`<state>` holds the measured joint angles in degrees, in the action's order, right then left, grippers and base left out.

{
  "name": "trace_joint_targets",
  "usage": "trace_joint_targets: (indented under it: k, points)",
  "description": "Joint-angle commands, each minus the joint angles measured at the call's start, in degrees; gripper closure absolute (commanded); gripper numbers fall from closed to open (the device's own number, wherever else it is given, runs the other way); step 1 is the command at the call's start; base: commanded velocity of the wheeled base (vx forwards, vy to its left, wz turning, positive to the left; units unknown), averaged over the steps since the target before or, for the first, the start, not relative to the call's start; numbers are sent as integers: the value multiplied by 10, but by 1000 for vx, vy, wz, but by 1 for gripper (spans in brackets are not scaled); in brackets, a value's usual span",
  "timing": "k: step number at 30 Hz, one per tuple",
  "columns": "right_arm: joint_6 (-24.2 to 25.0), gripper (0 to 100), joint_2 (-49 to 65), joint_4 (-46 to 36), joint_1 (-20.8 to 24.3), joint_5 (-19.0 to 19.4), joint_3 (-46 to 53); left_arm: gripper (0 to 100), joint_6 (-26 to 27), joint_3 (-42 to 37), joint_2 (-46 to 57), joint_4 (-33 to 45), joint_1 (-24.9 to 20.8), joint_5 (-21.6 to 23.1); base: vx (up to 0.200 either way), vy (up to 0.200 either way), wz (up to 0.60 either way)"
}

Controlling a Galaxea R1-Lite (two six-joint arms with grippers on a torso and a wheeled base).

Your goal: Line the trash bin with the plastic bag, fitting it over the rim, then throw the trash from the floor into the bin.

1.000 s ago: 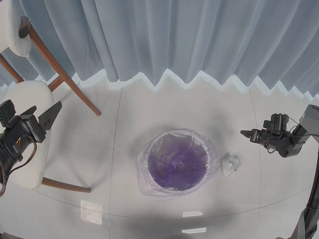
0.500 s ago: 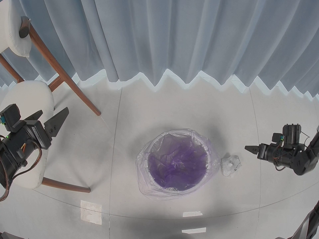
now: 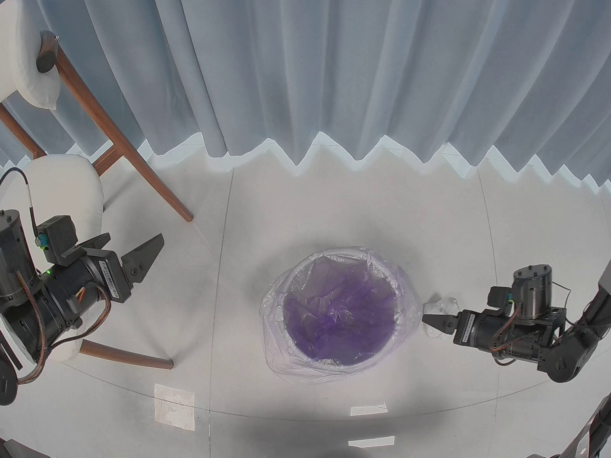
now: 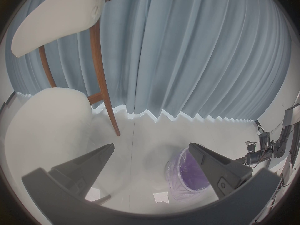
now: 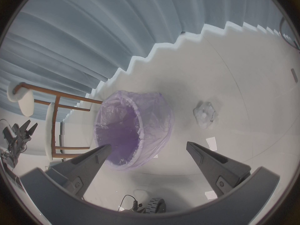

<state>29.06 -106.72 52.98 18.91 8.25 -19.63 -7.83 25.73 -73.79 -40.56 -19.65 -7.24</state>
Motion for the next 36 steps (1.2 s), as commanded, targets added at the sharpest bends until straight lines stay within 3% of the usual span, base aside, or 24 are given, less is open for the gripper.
trace_joint_targets:
  k: [1,15,21,31,32,36]
  points:
    - [53,0,-122,8,53,-54,-61,0,-1,5,-30,-1,0,0,0,0,0]
    - [66,0,-203,-40,92,-68,-176,0,-1,-10,-26,0,1,0,0,0,0]
    - [98,0,-225,-156,96,-88,-262,0,-1,-9,-27,0,1,0,0,0,0]
    - [111,0,-280,-220,98,-111,-360,0,-1,-9,-29,0,1,0,0,0,0]
    - [111,100,-281,-219,98,-112,-363,0,-1,-9,-29,0,1,0,0,0,0]
    - [109,100,-277,-219,98,-112,-372,0,-1,-9,-28,0,1,0,0,0,0]
